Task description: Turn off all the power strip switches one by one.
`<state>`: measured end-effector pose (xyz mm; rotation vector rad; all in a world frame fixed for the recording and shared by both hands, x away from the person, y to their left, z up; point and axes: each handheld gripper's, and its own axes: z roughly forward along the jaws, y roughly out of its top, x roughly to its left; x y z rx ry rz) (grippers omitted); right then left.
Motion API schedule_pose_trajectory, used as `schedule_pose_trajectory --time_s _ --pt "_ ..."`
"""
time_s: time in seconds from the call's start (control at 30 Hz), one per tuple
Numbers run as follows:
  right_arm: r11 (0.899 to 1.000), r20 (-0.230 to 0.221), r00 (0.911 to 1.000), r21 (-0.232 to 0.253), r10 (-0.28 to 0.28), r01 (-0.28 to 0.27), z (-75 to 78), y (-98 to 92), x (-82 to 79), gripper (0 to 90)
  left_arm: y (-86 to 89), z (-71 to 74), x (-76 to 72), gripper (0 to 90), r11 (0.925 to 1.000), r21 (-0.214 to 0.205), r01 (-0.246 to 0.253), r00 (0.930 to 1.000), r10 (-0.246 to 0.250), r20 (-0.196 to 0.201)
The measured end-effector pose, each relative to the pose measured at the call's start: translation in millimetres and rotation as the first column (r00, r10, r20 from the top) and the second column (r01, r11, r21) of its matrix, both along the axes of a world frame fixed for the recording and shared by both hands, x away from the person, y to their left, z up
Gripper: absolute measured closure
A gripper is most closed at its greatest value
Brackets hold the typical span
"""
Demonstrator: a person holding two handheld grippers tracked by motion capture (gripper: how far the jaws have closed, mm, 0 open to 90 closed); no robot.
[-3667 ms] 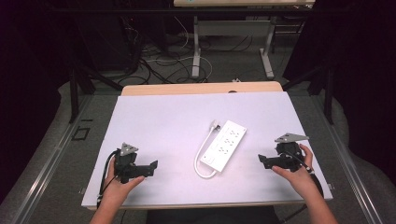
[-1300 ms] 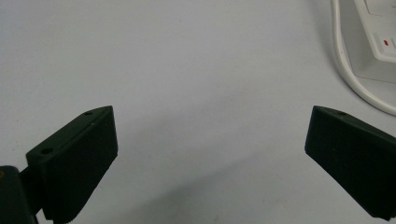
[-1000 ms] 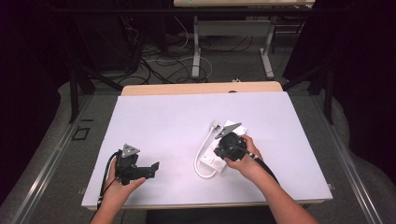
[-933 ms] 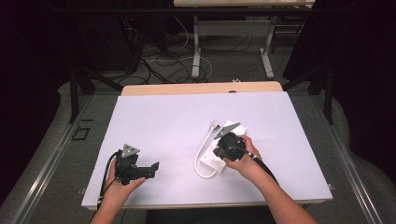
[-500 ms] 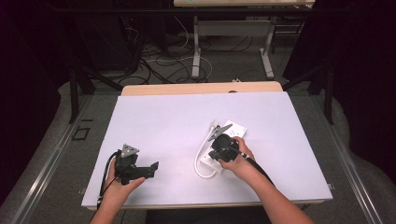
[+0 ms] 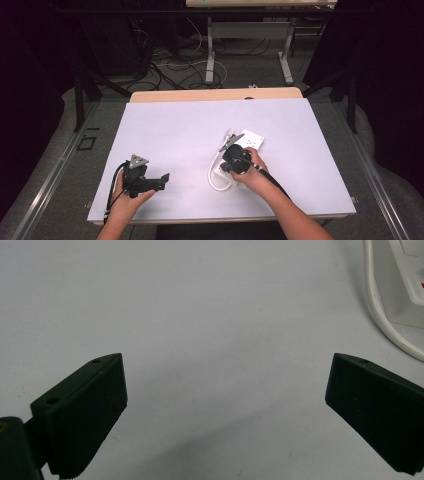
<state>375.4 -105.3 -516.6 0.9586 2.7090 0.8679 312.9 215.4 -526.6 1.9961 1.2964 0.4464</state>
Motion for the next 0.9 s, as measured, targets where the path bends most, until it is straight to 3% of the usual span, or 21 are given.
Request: schedule_pose_trajectory --time_s 0.2,0.37,0.43,0.6,0.9 --pt "1.0 0.001 1.0 0.017 0.0 0.0 -2.0 -1.1 0.8 90.0 -0.4 0.8 -0.5 3.4 1.0 0.002 0.003 1.0 -0.003 -0.008" --pt "0.999 -0.028 0.9993 0.037 -0.023 0.024 -4.2 -3.5 0.6 90.0 -1.8 -0.5 -0.1 3.5 1.0 -0.002 -0.004 1.0 0.004 0.006" --pt "0.999 -0.012 0.9999 0.047 0.001 -0.001 -5.4 -5.4 2.0 90.0 -2.2 -0.9 0.0 3.5 1.0 -0.007 -0.006 1.0 0.006 0.003" --pt "1.0 0.014 0.9999 0.016 0.0 0.0 -4.9 -1.7 -1.8 90.0 -2.3 -0.5 0.0 3.6 1.0 -0.003 -0.002 1.0 0.002 -0.008" --pt "1.0 0.048 0.9988 0.002 0.012 -0.012 -6.2 0.9 -3.7 90.0 -2.1 -1.0 0.2 3.6 1.0 0.007 0.002 1.0 -0.002 -0.007"
